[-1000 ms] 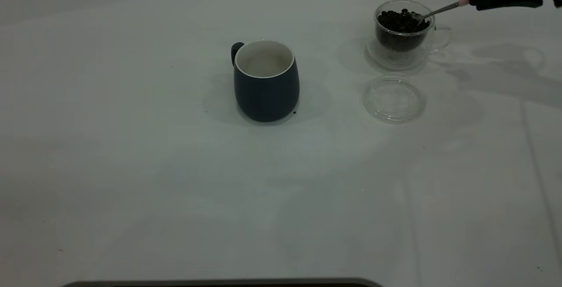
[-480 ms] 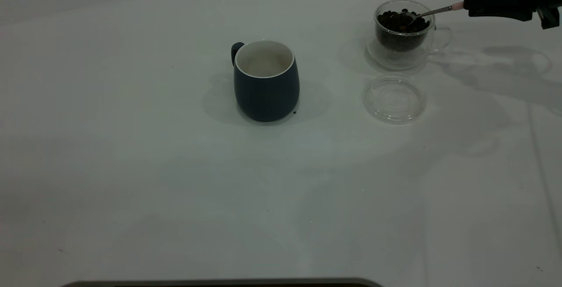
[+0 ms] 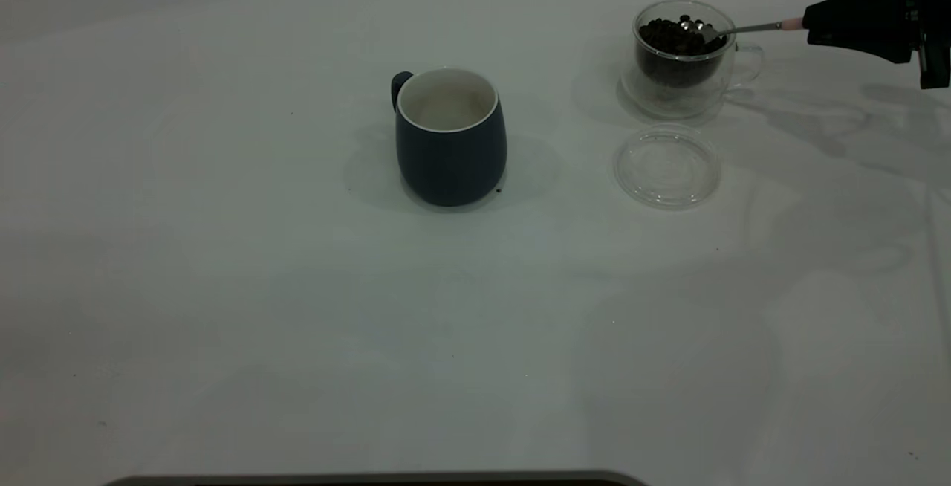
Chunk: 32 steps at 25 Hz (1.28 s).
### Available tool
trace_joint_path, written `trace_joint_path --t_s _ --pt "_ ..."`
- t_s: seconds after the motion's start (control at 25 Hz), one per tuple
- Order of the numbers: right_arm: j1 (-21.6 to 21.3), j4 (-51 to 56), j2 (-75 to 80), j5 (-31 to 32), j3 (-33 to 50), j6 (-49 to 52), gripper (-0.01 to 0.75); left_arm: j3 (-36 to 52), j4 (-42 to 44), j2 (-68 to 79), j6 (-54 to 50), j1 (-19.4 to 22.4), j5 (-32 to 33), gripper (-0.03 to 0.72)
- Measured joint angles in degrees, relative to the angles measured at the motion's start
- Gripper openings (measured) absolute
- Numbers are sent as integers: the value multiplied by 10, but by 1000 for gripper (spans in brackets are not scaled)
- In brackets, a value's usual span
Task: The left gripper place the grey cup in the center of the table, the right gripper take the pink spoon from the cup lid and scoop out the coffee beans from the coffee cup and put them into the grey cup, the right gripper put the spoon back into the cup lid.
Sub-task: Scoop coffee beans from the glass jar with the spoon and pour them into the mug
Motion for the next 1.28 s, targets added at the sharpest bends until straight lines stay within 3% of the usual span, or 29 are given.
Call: trace_joint_path --t_s 0.36,0.72,1.28 --pt "-11 28 0 55 0 21 98 0 0 0 0 0 0 586" --pt "-2 31 0 58 0 51 98 0 0 0 0 0 0 586" --pt "132 46 0 58 0 71 98 0 0 0 1 0 0 586"
